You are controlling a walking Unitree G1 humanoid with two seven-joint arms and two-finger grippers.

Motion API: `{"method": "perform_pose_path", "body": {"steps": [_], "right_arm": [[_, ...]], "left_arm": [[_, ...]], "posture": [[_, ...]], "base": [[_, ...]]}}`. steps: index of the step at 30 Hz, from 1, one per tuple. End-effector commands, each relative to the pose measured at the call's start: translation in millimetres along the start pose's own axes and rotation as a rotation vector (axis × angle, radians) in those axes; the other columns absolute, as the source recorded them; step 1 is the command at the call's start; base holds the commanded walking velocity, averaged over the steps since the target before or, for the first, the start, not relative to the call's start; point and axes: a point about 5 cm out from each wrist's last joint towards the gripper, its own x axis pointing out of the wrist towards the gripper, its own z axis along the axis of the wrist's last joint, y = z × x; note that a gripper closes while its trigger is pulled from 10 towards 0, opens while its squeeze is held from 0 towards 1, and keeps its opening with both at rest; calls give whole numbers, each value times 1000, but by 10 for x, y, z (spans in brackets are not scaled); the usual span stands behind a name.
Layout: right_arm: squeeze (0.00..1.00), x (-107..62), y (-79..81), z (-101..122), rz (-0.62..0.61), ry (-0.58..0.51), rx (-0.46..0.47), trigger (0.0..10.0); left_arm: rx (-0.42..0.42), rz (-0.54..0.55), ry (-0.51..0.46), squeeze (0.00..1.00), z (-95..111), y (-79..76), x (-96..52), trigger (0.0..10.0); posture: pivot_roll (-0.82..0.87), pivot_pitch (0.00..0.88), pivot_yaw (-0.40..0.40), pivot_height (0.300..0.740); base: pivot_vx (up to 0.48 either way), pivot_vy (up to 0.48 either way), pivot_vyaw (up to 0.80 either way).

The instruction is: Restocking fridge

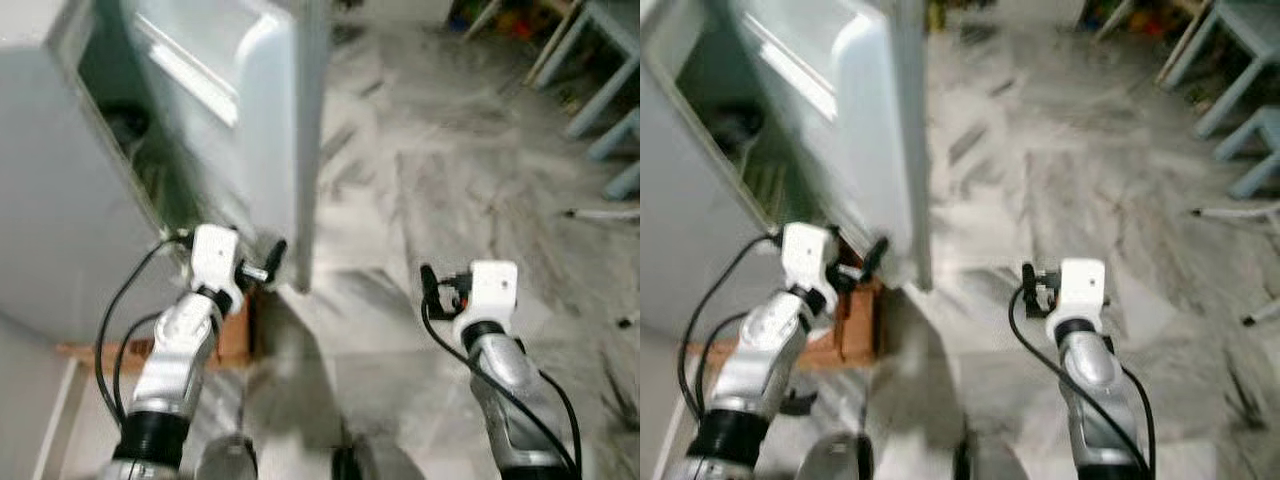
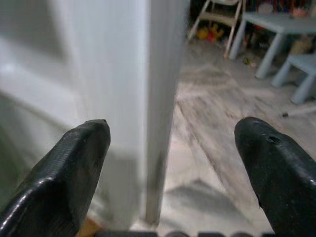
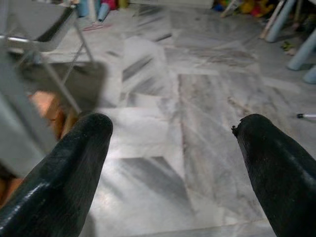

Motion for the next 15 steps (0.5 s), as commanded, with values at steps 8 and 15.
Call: {"method": "perform_pose_path", "body": {"steps": [8, 15], "right_arm": [[0, 27, 0, 35, -11, -19, -12, 10000], [0, 13, 3, 58, -15, -34, -13, 10000]], "left_arm": [[18, 29, 39, 0, 6, -30, 122, 10000], [41, 296, 89, 0, 68, 332, 374, 10000]], "posture": [[-18, 130, -43, 740], [-38, 126, -35, 740]], "base": [[446, -38, 0], [275, 109, 0]]}}
